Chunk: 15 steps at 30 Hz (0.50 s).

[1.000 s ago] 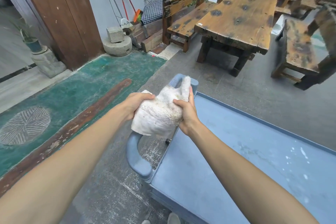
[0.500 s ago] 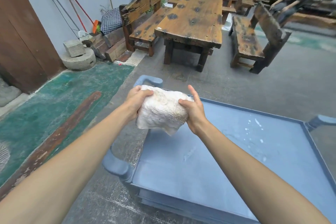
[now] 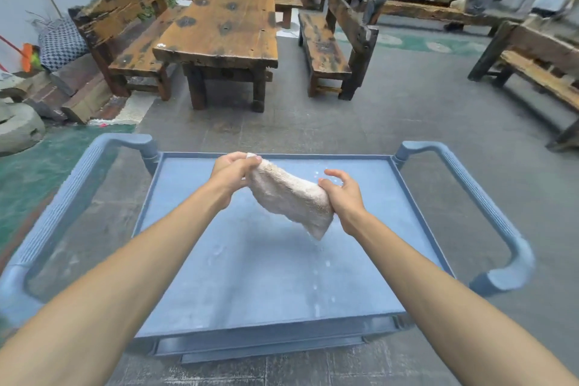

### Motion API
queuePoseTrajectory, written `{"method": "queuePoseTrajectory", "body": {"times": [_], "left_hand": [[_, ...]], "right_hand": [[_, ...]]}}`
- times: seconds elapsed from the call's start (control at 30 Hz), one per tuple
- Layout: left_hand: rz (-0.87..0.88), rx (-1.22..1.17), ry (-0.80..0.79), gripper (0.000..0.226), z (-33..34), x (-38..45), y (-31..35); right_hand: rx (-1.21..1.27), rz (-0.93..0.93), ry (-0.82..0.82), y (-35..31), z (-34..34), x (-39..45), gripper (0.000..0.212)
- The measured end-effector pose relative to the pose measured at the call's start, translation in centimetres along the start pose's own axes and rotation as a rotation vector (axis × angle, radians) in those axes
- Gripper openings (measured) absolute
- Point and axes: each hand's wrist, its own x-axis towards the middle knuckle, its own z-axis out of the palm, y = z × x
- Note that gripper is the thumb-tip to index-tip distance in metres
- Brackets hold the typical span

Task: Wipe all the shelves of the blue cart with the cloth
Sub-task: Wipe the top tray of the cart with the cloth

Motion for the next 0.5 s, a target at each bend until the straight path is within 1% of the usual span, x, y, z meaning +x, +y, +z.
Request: {"method": "queuePoseTrajectory", "body": {"times": [0.07,0.1,0.13,0.23,0.3,0.37,0.4,0.43,0.5], "left_hand": [[-0.035,-0.023,0.018,0.009,4.5,-0.2,-0.8],[-0.049,-0.029,0.022,0.014,6.1,-0.3,-1.1],[-0.061,-0.035,0.016,0.021,7.3,-0.4,-1.3],[-0.079,0.023,-0.035,0.047,12.3,-0.6,-2.3],[-0.062,0.125,-0.102,0.066,15.3,-0.5,-3.0],[0.005,0.358,-0.182,0.074,17.5,-0.4,-3.6],[0.062,0.525,-0.219,0.072,18.8,-0.4,-3.8],[0.132,0.699,-0.236,0.066,19.9,-0.5,-4.0],[0.282,0.956,-0.212,0.044,22.7,-0.7,-4.4]], "right_hand": [[-0.046,-0.008,0.048,0.6,-4.6,1.1,0.016],[-0.065,-0.016,0.056,0.6,-6.1,1.5,0.013],[-0.085,-0.015,0.045,0.6,-7.3,1.8,0.016],[-0.177,0.0,-0.068,1.1,-12.5,2.7,0.038],[-0.295,-0.006,-0.156,1.5,-16.1,3.3,0.053],[-0.51,-0.07,-0.192,1.9,-18.7,4.0,0.062],[-0.636,-0.115,-0.18,2.1,-19.8,4.3,0.063],[-0.741,-0.16,-0.156,2.2,-20.5,4.7,0.061],[-0.866,-0.219,-0.09,2.5,-21.8,5.4,0.045]]}}
